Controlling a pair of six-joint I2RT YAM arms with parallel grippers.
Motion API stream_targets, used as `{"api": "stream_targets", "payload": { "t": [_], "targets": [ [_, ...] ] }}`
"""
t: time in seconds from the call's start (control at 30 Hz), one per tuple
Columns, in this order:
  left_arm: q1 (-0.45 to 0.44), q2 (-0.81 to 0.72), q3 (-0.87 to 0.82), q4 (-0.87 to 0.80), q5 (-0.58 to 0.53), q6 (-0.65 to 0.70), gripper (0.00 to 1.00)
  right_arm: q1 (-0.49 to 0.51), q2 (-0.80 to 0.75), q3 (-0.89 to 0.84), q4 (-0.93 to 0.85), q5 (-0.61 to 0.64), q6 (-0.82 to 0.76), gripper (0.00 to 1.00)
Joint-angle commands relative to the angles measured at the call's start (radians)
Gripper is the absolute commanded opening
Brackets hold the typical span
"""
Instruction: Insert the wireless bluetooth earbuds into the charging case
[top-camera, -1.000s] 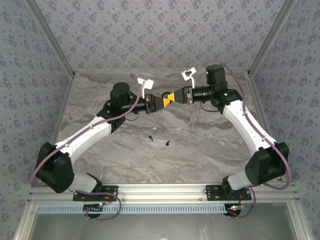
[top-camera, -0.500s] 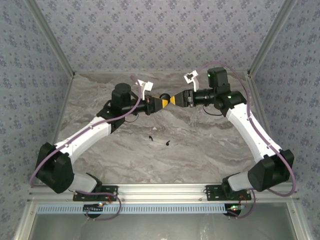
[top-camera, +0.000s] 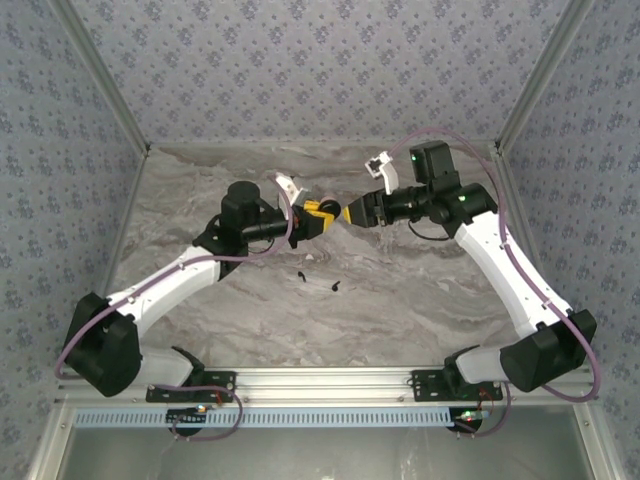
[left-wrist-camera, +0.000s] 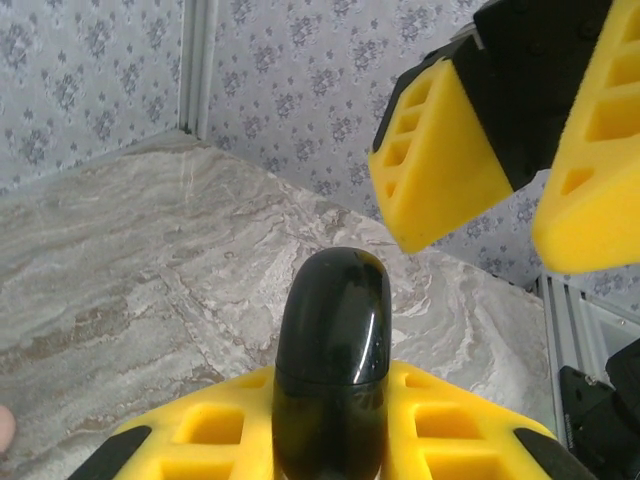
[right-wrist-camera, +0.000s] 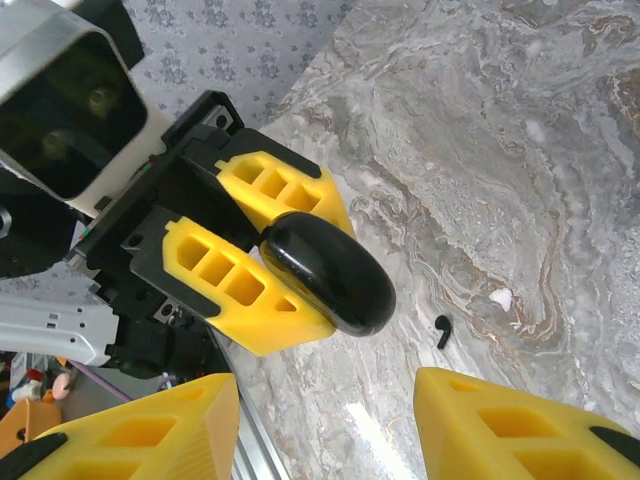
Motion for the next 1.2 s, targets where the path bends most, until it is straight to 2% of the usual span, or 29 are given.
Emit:
{"api": "stream_targets", "payload": {
  "t": [0.0, 0.73, 1.17],
  "targets": [
    [-0.011, -0.033, 0.007, 0.050, 0.036, 0.085, 0.19, 0.014, -0.003, 0.041, -0.045, 0.022, -0.041, 0.51],
    [-0.031, -0.034, -0.005, 0.090, 0.105, 0.079, 0.18, 0.028, 0.040, 0.071, -0.055, 0.042, -0.051, 0.52],
    [-0.039, -0.039, -0.011, 0.085, 0.143, 0.087, 0.18, 0.003, 0.038, 0.071, -0.040, 0.099, -0.014, 0.52]
  ]
}}
